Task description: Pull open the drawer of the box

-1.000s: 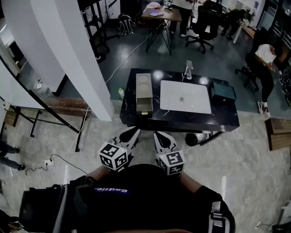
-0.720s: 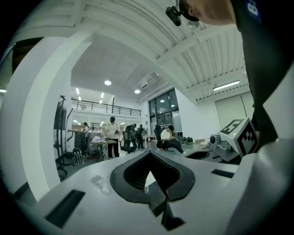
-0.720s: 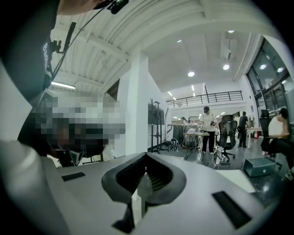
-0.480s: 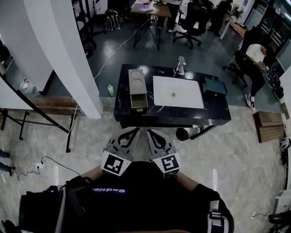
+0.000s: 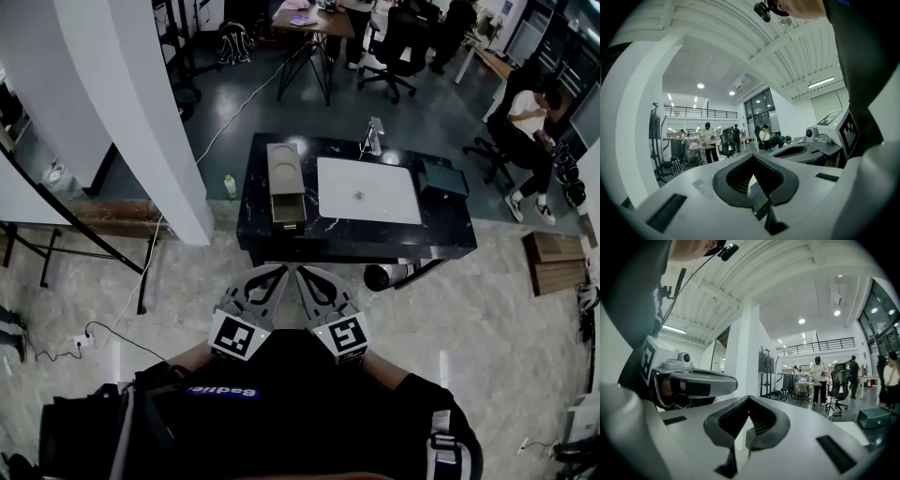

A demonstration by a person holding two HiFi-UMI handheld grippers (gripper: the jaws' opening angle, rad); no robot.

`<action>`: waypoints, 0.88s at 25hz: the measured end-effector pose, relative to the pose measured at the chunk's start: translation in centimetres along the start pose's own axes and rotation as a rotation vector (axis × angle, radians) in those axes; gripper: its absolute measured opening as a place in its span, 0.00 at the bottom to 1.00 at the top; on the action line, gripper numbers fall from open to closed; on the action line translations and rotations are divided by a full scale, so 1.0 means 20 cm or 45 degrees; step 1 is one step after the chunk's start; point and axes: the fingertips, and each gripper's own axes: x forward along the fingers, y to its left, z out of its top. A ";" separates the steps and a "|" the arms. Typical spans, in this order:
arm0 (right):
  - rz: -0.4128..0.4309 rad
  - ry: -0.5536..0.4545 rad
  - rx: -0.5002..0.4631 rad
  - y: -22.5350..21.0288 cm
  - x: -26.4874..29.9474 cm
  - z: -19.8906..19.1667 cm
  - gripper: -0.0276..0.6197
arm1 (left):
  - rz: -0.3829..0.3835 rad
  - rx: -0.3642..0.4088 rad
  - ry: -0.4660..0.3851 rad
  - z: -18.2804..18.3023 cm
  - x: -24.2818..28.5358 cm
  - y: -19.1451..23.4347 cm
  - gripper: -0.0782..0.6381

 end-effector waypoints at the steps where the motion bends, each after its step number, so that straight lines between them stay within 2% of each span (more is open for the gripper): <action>1: 0.007 -0.022 -0.003 0.00 0.00 0.01 0.04 | 0.001 0.000 0.002 0.00 0.00 0.00 0.11; 3: 0.013 -0.045 -0.004 0.00 0.00 0.02 0.04 | -0.001 0.001 0.007 0.00 0.00 -0.01 0.11; 6: 0.003 0.000 0.008 -0.02 -0.02 0.01 0.04 | -0.007 0.002 0.014 0.00 0.01 -0.03 0.11; 14: 0.024 0.000 0.019 -0.02 -0.02 -0.01 0.04 | -0.005 0.020 0.027 -0.01 0.00 -0.06 0.11; 22: 0.046 0.001 0.022 -0.01 -0.02 -0.02 0.04 | 0.004 -0.026 0.056 -0.04 0.00 -0.06 0.11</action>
